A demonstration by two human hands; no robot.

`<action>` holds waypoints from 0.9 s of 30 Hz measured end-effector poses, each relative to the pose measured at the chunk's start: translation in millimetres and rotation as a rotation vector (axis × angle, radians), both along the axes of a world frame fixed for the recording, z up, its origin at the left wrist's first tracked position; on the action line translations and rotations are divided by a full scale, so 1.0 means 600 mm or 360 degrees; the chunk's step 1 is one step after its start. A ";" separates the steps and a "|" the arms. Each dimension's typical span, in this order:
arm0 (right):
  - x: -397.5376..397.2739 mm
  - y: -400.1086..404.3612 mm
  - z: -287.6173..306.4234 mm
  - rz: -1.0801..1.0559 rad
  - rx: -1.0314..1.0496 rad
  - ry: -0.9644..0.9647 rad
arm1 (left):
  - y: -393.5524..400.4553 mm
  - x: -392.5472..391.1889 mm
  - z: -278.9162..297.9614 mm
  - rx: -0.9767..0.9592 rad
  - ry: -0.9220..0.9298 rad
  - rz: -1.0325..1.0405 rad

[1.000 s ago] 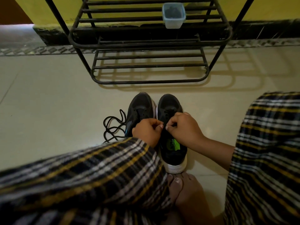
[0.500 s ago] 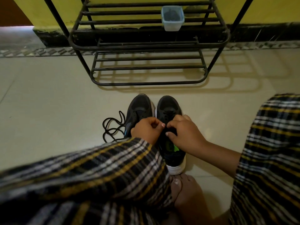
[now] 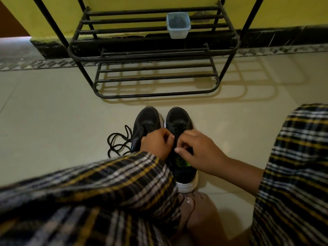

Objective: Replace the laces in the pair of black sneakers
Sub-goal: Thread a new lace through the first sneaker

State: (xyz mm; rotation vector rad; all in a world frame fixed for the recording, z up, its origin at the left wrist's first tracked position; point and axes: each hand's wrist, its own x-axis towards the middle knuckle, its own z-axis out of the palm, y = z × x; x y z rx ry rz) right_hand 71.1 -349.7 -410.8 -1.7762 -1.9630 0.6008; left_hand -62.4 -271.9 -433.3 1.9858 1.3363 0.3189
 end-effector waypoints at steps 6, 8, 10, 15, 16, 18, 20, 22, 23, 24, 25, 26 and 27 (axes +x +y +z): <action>-0.020 -0.024 -0.025 0.0513 -0.0446 -0.0007 | 0.011 -0.011 0.023 -0.0016 -0.0206 0.0270; -0.021 -0.021 -0.033 0.0510 -0.0453 -0.0045 | 0.014 -0.010 0.049 -0.0396 -0.0650 0.0571; -0.023 -0.018 -0.040 0.0508 -0.0452 -0.0053 | 0.015 -0.005 0.075 -0.0867 -0.1197 0.0919; -0.024 -0.016 -0.051 0.0517 -0.0442 -0.0045 | 0.047 -0.027 0.109 -0.0871 -0.1772 0.1223; -0.024 -0.015 -0.052 0.0514 -0.0444 -0.0039 | 0.055 -0.036 0.111 -0.0786 -0.1804 0.1244; -0.023 -0.015 -0.053 0.0508 -0.0453 -0.0021 | 0.069 -0.053 0.118 -0.0608 -0.1860 0.1285; -0.023 -0.015 -0.053 0.0500 -0.0459 -0.0006 | 0.081 -0.072 0.127 -0.0509 -0.1987 0.1362; -0.023 -0.014 -0.054 0.0494 -0.0454 0.0005 | 0.097 -0.095 0.135 -0.0502 -0.2196 0.1501; -0.023 -0.013 -0.055 0.0490 -0.0451 0.0012 | 0.105 -0.108 0.137 -0.0502 -0.2278 0.1569; -0.023 -0.014 -0.056 0.0486 -0.0449 0.0017 | 0.113 -0.120 0.139 -0.0488 -0.2324 0.1623; -0.023 -0.014 -0.056 0.0480 -0.0447 0.0021 | 0.120 -0.131 0.139 -0.0463 -0.2349 0.1661; -0.023 -0.014 -0.056 0.0475 -0.0445 0.0024 | 0.126 -0.140 0.139 -0.0441 -0.2358 0.1692; -0.023 -0.014 -0.057 0.0471 -0.0445 0.0024 | 0.129 -0.148 0.136 -0.0434 -0.2365 0.1719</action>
